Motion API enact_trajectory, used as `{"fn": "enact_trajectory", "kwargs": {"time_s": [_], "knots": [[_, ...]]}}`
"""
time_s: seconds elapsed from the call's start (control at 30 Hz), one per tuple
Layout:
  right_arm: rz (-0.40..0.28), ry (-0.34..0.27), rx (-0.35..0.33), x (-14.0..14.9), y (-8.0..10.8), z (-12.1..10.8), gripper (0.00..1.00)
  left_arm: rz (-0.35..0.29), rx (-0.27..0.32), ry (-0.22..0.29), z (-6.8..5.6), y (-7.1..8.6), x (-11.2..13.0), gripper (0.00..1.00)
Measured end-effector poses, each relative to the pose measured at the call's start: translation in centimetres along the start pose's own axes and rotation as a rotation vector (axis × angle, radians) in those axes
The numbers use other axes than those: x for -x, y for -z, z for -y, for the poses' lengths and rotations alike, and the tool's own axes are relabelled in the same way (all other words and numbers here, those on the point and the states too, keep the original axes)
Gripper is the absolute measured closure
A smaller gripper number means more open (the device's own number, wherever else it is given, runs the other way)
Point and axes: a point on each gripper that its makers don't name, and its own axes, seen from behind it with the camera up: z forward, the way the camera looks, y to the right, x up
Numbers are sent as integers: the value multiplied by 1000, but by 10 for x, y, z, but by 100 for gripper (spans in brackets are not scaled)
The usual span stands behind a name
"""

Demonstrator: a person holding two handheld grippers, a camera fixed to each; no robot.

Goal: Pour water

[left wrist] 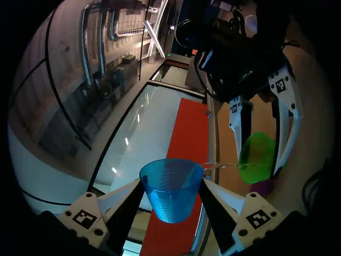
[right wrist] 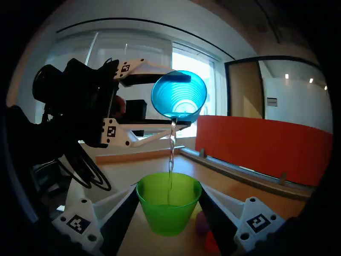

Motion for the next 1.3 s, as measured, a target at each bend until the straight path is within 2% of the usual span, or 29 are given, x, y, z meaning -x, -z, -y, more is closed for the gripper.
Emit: {"fn": "enact_trajectory", "kwargs": {"time_s": [0.2,0.4,0.6,1.3], "knots": [[1,3,0,0,-1,0,8,-1,-7,-10,2,0,-1,15],[-2,2,1,1,-1,-1,8,-5,-11,-45,8,1,-2,15],[-3,4,0,1,-2,0,8,-9,-9,-62,5,0,-3,15],[-6,4,2,1,-3,-2,8,-12,-21,-124,8,1,-3,15]]}}
